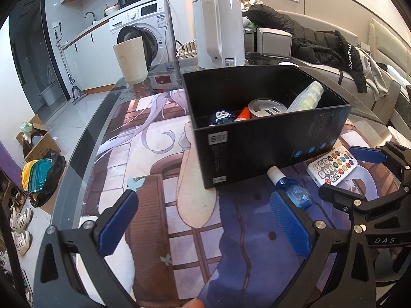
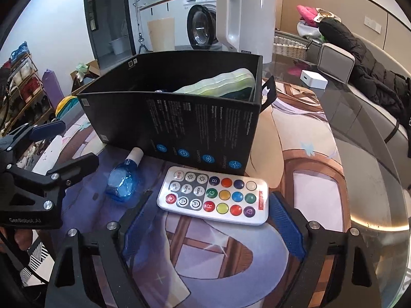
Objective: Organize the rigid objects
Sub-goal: 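Close the right tool on the remote while the left tool grasps the second blue bottle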
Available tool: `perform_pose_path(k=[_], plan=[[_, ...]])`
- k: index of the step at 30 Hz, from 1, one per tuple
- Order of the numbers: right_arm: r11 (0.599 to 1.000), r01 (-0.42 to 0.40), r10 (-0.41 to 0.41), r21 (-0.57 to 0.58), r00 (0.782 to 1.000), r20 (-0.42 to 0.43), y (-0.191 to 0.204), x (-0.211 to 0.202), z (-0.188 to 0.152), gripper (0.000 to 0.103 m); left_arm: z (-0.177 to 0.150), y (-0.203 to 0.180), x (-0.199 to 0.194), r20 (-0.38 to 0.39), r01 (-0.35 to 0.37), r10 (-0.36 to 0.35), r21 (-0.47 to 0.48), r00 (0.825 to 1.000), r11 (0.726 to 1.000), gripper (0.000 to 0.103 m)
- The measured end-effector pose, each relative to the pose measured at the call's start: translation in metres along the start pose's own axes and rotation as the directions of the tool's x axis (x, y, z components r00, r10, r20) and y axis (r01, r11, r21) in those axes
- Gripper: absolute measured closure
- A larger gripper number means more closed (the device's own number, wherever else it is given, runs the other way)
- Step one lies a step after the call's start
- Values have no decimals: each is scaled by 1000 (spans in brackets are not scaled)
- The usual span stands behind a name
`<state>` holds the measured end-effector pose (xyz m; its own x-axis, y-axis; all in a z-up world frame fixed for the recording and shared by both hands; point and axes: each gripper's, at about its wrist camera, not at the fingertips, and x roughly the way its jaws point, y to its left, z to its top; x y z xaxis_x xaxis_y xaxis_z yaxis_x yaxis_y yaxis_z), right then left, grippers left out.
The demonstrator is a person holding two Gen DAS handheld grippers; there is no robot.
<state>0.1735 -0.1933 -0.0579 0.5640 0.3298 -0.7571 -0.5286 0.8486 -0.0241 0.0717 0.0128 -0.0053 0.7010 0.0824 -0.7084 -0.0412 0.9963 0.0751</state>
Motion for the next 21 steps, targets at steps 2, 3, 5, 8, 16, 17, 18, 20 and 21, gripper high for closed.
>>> perform_pose_path(k=[2,3,5,8,16,17,18,20,21], plan=[[1000,-8,8,11,1000,10,-5,-3,-3,15,1,-4,-1,-4,4,-4,7,1000,1000,0],[1000,-12,11,20,1000,15,-8,-5,-5,15,1,-7,-1,-4,6,-6,12,1000,1000,0],[999,-20,19,30,1000,25,-12,-9,-9,15,3,-13,-2,-6,9,-9,22,1000,1000,0],[999,-21,19,40,999,31,-20,-15,-14,15,4,-21,-1,-11,21,-21,32,1000,999,0],[998,-21,19,56,999,46,-35,-27,-26,15,7,-44,2,-34,56,-54,58,998,997,0],[998,-21,19,57,999,47,-36,-27,-26,15,7,-47,2,-36,60,-58,61,998,996,0],[998,-22,20,57,999,47,-37,-27,-27,15,7,-48,3,-40,65,-63,62,997,996,0],[998,-23,20,58,999,50,-39,-29,-28,15,8,-50,5,-49,80,-77,57,996,995,0],[998,-23,20,59,999,51,-41,-28,-28,15,8,-51,5,-51,90,-87,53,995,995,0]])
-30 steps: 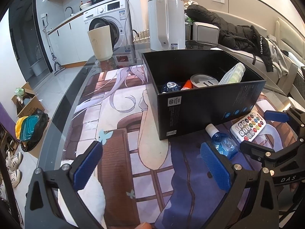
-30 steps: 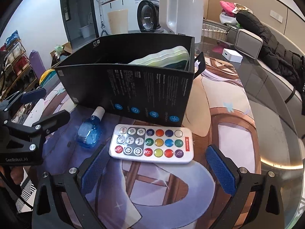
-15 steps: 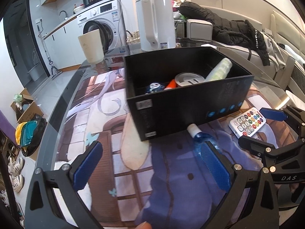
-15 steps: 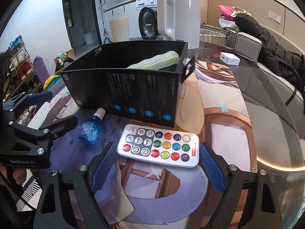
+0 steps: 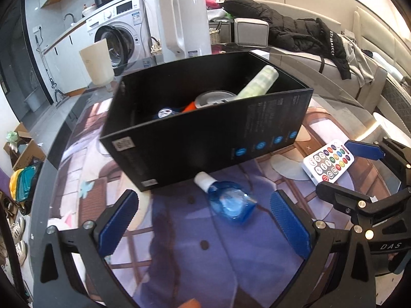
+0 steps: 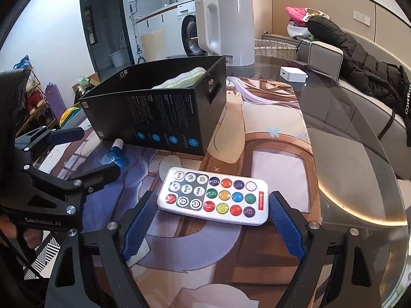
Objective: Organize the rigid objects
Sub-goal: 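Close the right tool on the remote while the left tool grasps the second blue bottle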
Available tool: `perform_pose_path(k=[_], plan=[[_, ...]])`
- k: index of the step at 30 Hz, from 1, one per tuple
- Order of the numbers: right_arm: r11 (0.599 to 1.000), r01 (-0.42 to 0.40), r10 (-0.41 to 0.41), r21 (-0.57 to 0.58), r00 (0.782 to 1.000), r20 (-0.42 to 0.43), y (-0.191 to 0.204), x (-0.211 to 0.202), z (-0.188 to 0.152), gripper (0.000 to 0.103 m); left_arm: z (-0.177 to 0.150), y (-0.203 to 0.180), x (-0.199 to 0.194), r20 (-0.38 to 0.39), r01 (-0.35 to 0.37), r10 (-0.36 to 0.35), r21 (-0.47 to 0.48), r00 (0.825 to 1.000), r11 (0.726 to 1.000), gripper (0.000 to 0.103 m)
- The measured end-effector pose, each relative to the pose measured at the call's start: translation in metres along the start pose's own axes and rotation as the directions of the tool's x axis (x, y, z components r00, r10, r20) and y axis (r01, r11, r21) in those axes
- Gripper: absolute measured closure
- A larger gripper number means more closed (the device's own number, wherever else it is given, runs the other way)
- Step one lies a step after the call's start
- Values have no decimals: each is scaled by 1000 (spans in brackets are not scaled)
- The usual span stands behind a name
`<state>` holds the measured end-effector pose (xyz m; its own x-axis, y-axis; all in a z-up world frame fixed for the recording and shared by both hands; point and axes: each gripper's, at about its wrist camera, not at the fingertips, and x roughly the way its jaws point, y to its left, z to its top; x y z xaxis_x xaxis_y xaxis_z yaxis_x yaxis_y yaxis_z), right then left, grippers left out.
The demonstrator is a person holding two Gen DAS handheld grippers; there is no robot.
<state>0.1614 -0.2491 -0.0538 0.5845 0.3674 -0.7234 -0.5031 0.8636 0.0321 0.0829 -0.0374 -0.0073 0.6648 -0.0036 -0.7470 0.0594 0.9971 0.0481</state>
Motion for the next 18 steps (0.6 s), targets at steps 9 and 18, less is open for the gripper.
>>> perform_pose_path(k=[9,18], plan=[[1000,0,0,-2,1000,-2,-3,-1,-2,15,-6,-6,0,30,87,-88,29,996,996,49],[1000,3,-3,-8,1000,2,3,-1,0,15,-11,1,-10,57,122,-123,29,991,992,65]])
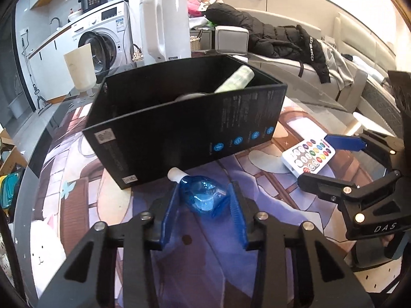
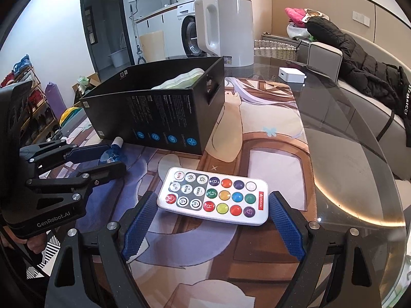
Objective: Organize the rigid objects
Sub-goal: 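Close the right tool on the remote while the left tool grasps the second blue bottle, then carry the remote and blue bottle over the black box with both tools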
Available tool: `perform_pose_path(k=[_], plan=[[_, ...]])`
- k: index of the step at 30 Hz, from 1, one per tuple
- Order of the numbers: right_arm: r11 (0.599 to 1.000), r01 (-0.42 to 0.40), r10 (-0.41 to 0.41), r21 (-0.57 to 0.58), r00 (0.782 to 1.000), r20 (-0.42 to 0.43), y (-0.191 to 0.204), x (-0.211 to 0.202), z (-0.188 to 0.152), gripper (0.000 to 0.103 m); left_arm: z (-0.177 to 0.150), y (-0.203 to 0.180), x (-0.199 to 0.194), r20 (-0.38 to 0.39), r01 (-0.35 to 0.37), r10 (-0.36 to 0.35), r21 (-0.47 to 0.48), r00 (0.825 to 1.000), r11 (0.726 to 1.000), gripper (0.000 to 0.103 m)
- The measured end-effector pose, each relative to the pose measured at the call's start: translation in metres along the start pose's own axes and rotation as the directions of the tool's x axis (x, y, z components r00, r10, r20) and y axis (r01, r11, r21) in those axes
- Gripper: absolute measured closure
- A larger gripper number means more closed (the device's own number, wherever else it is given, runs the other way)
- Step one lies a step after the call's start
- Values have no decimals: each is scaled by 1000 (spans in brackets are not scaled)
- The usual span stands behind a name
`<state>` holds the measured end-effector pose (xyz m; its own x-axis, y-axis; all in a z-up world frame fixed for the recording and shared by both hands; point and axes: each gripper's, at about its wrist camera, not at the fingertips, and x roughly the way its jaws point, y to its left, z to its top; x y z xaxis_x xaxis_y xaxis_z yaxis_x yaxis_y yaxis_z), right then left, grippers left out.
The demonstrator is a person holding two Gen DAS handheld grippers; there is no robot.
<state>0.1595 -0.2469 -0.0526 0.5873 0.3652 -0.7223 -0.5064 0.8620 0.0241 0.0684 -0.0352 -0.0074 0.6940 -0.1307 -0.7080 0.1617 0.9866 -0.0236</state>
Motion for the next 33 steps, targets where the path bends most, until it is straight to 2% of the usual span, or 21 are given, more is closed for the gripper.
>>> perform_pose_path(k=[20,33], plan=[[999,-8,12,-53,998,59,23,-19,14,15,2,13,-30,73,1,0,-19,997,1000,65],[995,-16,28,-96,992,122,34,-42,31,15,17,17,-55,127,-16,18,-14,992,1000,65]])
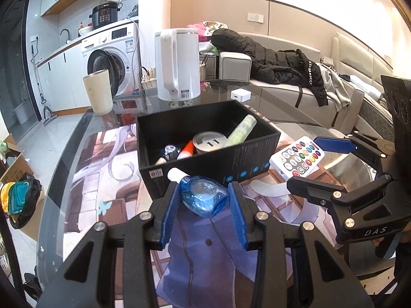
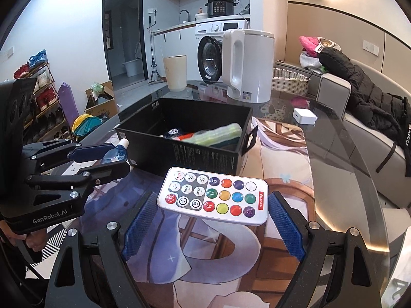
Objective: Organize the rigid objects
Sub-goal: 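Carry the remote and blue bottle over the black box with both tools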
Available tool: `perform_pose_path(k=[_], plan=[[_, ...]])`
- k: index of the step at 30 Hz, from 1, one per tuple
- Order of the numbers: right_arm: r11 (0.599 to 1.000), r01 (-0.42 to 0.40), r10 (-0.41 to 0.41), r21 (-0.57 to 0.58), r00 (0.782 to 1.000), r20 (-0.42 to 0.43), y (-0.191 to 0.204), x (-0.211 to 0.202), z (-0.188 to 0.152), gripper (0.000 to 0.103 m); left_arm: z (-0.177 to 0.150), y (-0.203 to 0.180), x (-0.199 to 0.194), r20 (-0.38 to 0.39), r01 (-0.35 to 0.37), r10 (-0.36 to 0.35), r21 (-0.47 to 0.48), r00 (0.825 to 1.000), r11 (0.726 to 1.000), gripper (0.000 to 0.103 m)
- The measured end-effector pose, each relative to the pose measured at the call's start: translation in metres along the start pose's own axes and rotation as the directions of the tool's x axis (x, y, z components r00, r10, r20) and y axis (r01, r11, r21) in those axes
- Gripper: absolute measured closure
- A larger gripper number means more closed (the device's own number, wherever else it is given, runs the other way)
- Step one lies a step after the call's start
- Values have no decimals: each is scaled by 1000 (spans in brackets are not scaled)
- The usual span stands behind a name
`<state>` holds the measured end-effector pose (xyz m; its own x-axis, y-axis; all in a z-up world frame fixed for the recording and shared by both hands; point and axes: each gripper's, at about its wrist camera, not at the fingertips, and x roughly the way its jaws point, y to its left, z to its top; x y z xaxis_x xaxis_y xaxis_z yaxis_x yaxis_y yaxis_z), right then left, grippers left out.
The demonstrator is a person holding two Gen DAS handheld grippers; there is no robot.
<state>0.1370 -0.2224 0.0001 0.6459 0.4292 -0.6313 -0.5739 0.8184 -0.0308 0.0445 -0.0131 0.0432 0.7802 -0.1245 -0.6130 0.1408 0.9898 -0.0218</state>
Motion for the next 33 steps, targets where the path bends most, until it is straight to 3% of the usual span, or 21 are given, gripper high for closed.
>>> perform_pose_path(k=[18,33], plan=[[999,0,2,-42,999,46,3,1,31,15,29,11,1,42,-4,4,-2,999,1000,65],[996,-7,11,-91,999,41,8,30,56,15,48,29,27,48,-8,8,-6,999,1000,65]])
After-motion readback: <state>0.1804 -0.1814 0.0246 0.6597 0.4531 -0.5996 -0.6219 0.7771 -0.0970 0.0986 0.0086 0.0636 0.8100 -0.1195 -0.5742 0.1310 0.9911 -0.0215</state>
